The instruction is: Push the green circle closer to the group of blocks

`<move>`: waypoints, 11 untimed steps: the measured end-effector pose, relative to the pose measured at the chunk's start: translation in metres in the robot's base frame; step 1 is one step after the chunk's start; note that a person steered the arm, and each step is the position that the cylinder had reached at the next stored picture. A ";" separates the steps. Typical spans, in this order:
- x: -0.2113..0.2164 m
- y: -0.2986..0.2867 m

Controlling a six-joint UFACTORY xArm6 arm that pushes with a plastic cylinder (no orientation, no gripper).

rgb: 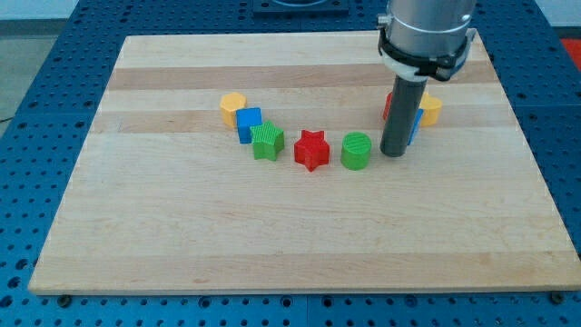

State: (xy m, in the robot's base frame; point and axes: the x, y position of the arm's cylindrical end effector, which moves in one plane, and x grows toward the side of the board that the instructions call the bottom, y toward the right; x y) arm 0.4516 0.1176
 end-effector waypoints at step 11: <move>0.005 -0.013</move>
State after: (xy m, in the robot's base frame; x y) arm 0.4562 0.1043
